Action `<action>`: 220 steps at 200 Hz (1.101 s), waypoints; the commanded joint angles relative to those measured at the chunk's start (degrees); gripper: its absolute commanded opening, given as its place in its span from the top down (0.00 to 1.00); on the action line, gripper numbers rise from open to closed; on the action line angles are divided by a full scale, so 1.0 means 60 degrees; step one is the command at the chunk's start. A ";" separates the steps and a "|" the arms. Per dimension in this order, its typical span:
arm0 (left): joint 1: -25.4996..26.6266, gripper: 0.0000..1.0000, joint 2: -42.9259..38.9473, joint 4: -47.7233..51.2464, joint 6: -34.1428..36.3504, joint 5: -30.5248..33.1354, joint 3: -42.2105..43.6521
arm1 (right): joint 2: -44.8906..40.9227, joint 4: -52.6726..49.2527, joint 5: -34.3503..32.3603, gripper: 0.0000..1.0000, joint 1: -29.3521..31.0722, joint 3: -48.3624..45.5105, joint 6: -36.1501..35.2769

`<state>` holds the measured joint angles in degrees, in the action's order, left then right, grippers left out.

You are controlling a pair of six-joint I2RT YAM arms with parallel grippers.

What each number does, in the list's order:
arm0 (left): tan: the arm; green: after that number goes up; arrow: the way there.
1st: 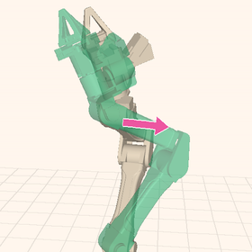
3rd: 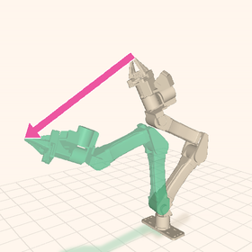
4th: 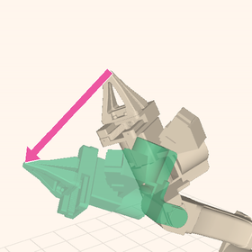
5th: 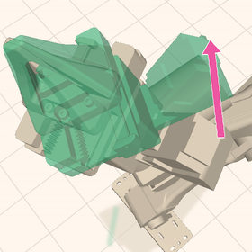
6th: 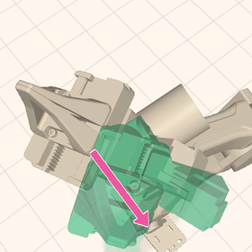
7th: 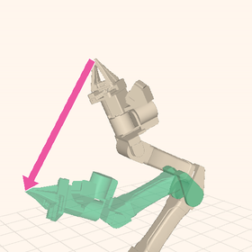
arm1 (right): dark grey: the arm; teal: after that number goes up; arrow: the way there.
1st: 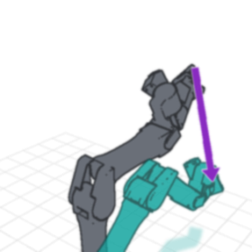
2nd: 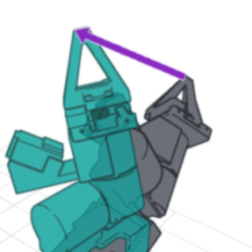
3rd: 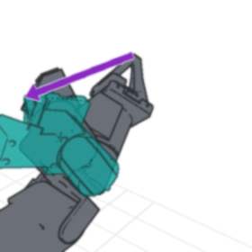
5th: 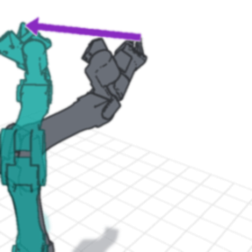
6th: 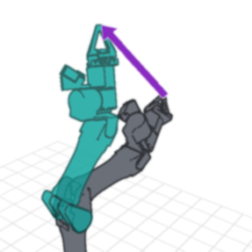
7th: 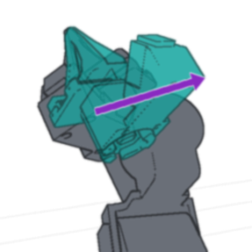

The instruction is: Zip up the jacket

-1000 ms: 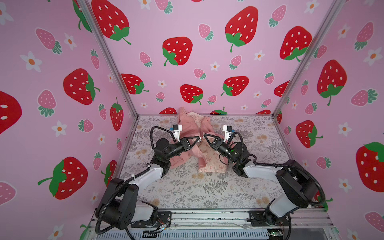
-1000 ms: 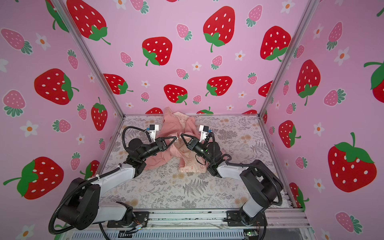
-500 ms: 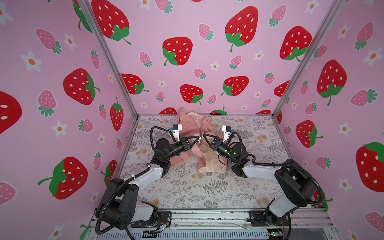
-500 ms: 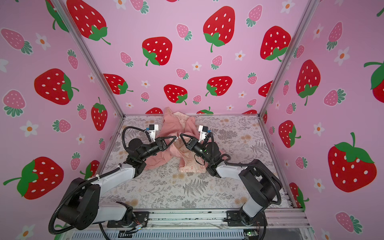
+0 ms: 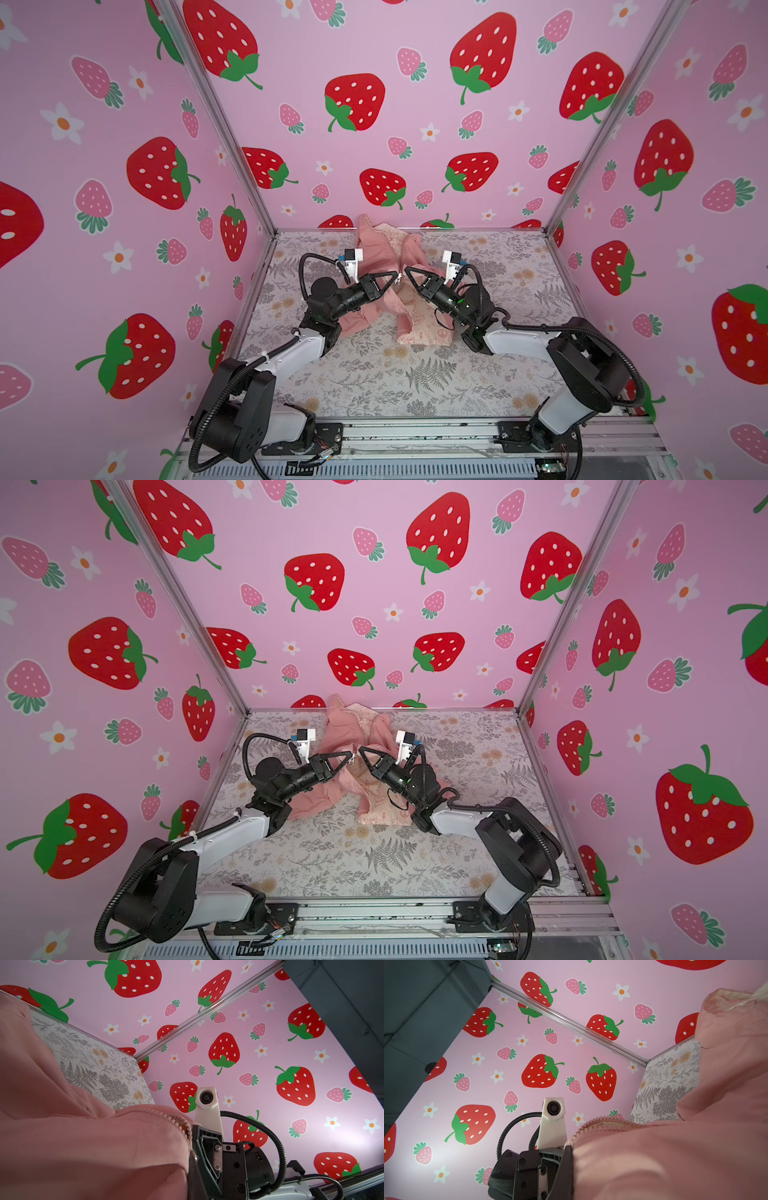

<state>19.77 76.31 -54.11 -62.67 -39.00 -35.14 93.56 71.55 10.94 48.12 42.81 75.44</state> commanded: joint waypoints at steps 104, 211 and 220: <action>0.0021 1.00 -0.0257 -0.0343 0.0053 0.0010 0.0083 | -0.0002 0.0742 -0.0325 1.00 0.0123 0.0181 0.0214; 0.0030 1.00 -0.0318 -0.0336 0.0038 0.0026 0.0070 | 0.0206 0.0995 -0.0224 1.00 0.0191 0.0140 0.0352; 0.0013 1.00 -0.0329 -0.0342 0.0018 0.0031 0.0070 | 0.0213 0.1018 -0.0226 1.00 0.0192 0.0128 0.0360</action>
<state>19.77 76.03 -53.74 -62.65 -38.98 -34.52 94.32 73.69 9.47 48.71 43.33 76.58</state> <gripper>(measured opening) 0.055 0.052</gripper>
